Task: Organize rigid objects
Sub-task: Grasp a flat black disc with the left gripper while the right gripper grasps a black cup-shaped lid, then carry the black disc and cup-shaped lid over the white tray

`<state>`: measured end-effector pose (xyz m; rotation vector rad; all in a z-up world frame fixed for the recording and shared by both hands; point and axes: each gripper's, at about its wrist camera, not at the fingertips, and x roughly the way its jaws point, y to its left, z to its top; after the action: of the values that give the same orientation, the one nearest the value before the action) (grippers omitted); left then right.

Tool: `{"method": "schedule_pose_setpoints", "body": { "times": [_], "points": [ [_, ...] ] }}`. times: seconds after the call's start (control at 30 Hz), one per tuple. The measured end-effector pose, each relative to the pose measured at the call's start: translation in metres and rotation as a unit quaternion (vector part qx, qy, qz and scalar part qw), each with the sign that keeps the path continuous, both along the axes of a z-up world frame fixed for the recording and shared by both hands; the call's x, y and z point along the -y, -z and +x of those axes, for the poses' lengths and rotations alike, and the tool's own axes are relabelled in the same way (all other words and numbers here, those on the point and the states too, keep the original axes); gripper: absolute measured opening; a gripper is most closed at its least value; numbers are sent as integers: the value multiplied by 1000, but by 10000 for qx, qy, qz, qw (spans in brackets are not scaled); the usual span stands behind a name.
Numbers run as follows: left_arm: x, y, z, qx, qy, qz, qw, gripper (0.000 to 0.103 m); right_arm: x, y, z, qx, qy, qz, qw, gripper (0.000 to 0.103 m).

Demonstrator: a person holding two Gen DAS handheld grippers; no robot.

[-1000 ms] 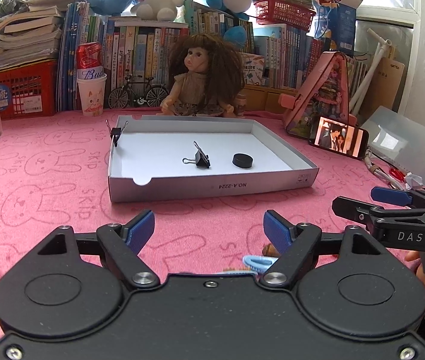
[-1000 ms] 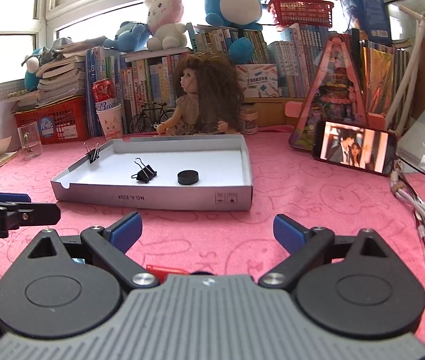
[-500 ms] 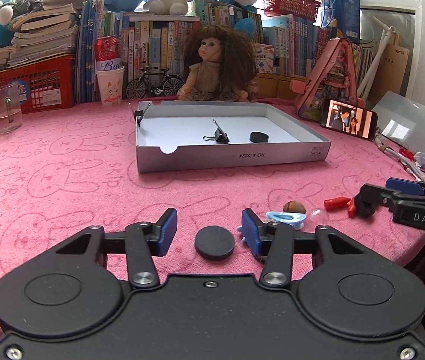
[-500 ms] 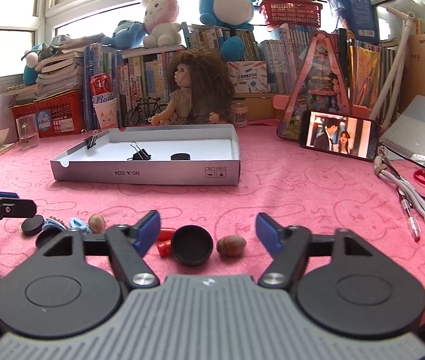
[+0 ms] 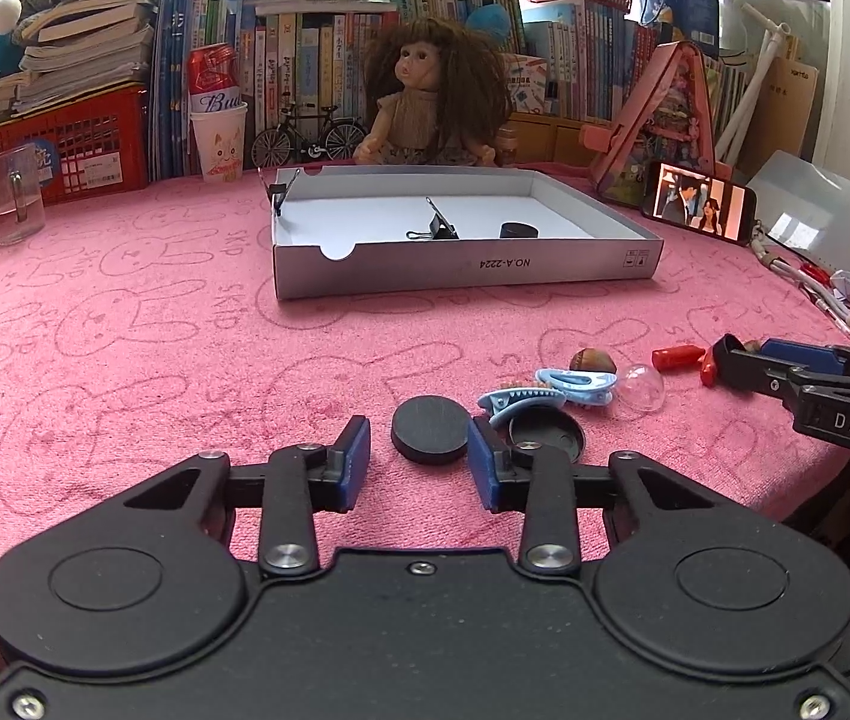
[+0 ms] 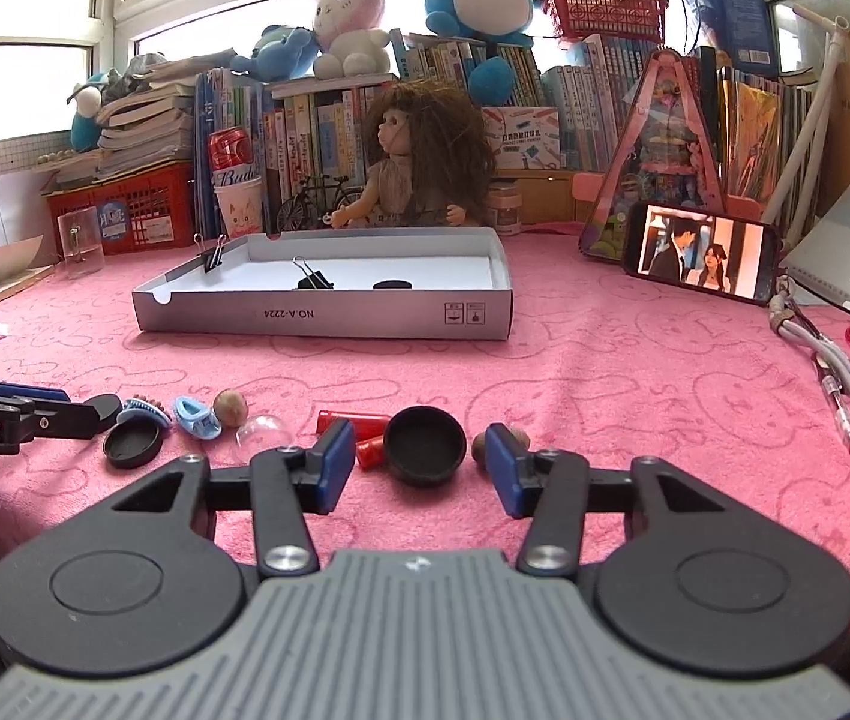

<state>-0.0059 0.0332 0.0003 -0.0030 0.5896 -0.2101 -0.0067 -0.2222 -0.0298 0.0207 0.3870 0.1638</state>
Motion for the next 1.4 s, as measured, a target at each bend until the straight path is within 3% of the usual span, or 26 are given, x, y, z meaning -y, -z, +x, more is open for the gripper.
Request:
{"method": "schedule_pose_setpoints", "body": {
  "times": [0.4, 0.53, 0.67, 1.4],
  "points": [
    [8, 3, 6, 70, -2, 136, 9999, 34, 5, 5, 8, -149, 37, 146, 9998, 53],
    [10, 4, 8, 93, -24, 191, 9998, 34, 5, 5, 11, -158, 93, 167, 9997, 49],
    [10, 3, 10, 96, -57, 160, 9998, 30, 4, 4, 10, -154, 67, 151, 9997, 37],
    [3, -19, 33, 329, -330, -29, 9989, 29, -1, -15, 24, 115, 152, 27, 9998, 37]
  ]
}}
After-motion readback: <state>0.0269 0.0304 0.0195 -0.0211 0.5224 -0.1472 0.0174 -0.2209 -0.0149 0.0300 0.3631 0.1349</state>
